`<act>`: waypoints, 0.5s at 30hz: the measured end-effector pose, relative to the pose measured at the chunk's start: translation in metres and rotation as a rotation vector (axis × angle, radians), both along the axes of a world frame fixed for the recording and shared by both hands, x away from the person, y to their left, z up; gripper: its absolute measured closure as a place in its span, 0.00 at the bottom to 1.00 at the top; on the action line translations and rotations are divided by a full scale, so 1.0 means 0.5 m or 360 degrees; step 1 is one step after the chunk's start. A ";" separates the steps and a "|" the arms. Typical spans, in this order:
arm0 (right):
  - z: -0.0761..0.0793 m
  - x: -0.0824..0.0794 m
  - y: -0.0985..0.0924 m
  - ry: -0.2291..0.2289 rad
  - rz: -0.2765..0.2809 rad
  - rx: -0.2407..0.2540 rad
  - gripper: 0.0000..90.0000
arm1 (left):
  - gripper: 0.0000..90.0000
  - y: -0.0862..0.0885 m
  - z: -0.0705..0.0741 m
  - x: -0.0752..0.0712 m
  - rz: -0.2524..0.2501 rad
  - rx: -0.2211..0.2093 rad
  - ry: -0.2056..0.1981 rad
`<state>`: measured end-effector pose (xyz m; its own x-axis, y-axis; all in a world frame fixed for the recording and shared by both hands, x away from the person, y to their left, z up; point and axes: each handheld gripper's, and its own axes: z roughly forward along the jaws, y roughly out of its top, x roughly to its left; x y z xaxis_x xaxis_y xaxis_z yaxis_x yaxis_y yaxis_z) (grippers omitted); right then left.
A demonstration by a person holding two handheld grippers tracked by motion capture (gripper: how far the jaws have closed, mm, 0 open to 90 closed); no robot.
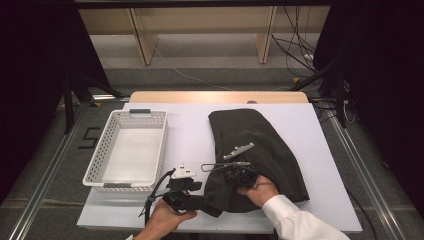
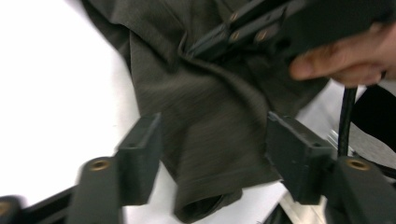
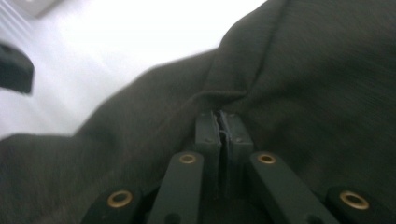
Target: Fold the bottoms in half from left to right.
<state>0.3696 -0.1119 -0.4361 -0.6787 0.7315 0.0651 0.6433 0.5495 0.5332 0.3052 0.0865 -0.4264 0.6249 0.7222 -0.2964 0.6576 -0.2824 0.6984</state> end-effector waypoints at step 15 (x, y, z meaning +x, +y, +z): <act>0.084 0.035 -0.212 -0.0226 -0.0360 0.0006 0.41 | 0.28 -0.046 -0.023 0.100 0.0144 0.0073 0.0063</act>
